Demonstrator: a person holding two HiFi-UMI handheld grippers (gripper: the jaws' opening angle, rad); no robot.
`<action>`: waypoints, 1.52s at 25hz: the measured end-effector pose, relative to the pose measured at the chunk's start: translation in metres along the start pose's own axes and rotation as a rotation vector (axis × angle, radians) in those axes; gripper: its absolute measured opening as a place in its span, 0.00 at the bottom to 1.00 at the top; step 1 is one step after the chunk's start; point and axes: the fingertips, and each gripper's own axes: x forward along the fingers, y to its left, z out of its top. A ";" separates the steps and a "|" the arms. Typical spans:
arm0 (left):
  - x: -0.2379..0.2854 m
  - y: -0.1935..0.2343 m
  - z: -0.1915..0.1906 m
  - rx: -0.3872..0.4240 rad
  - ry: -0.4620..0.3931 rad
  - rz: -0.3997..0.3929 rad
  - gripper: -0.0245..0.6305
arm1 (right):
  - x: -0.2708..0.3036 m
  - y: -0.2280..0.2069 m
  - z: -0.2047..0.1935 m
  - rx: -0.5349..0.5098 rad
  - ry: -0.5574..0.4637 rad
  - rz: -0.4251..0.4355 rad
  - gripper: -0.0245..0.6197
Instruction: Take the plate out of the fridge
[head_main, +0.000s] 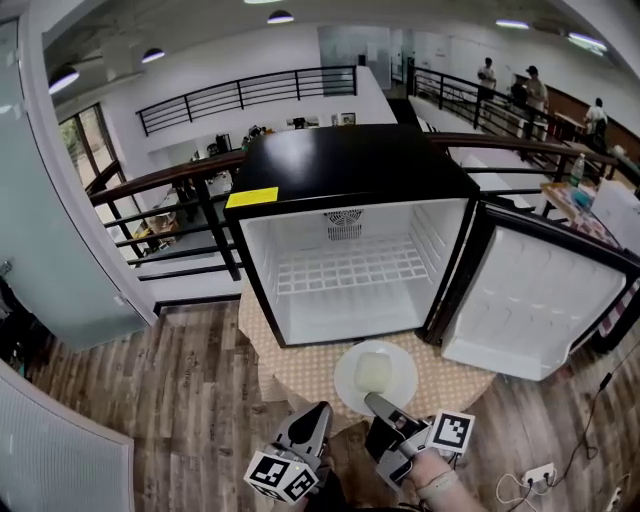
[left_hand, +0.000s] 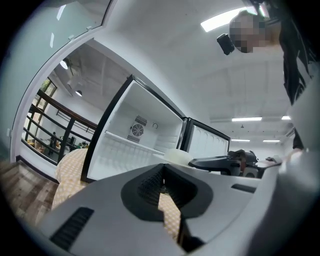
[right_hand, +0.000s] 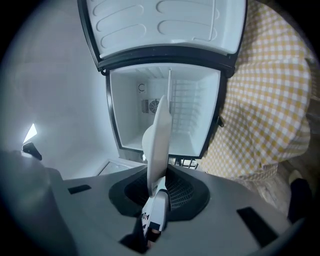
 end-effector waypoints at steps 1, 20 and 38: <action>-0.003 -0.005 -0.002 -0.001 -0.001 0.003 0.05 | -0.005 0.000 -0.002 0.003 0.003 0.000 0.15; -0.043 -0.050 -0.013 0.016 -0.022 0.014 0.05 | -0.053 0.004 -0.041 -0.015 0.060 0.016 0.15; -0.078 -0.019 0.014 0.016 -0.011 -0.006 0.05 | -0.034 0.009 -0.078 -0.029 0.023 0.004 0.15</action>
